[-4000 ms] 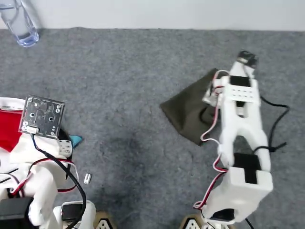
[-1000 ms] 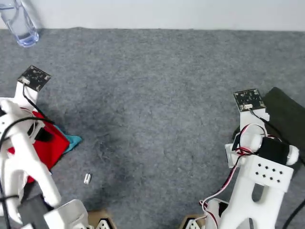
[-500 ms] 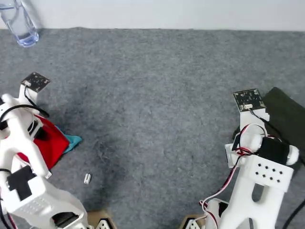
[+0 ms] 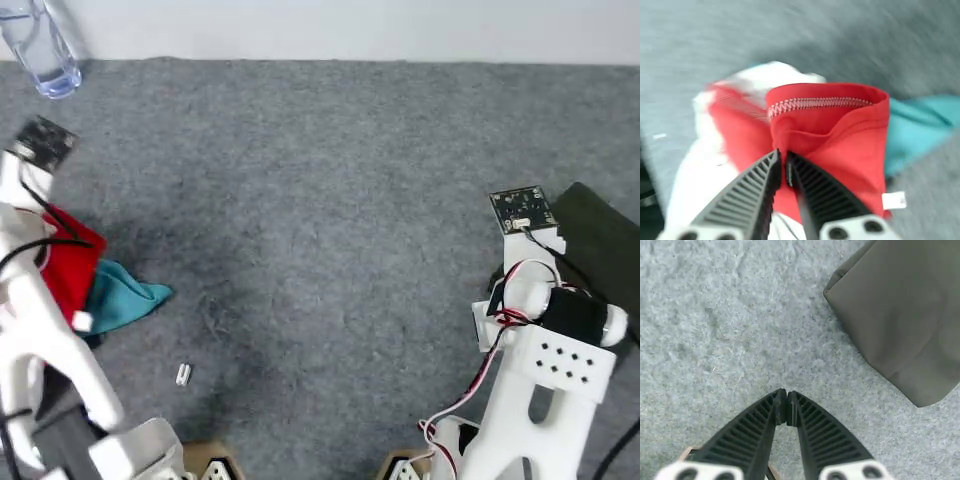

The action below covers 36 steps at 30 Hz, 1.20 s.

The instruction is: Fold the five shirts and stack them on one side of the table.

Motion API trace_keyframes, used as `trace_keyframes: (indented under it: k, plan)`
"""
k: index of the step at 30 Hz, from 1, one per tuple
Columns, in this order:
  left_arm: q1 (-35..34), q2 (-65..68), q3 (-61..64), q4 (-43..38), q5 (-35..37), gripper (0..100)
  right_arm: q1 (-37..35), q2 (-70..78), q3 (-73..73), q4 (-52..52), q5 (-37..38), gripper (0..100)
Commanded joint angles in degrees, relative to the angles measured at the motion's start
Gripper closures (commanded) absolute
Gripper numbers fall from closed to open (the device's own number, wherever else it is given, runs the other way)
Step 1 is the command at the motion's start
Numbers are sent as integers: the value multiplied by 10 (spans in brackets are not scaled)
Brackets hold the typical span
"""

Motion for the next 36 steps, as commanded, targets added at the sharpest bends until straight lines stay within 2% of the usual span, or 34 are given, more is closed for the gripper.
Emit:
trace_keyframes:
  k: [1, 8, 14, 21, 26, 32, 36]
  plan:
    - [1, -64, -55, -42, 85, 990, -1, -10, -2, 7, -2, 990]
    - [28, -69, -222, -55, 247, 990, -1, -10, -2, 7, -2, 990]
    - [93, -69, -371, -55, 330, 989, -1, -10, -2, 7, -2, 990]
    - [212, -69, -527, -86, 437, 989, -3, -10, 13, 2, -2, 990]
    - [318, -74, -566, -100, 462, 989, -2, -10, 14, 2, -2, 990]
    - [480, -73, -604, 27, 462, 989, -4, -10, 14, 1, -2, 990]
    - [538, -69, -565, 130, 458, 988, -4, -10, 14, 1, -2, 990]
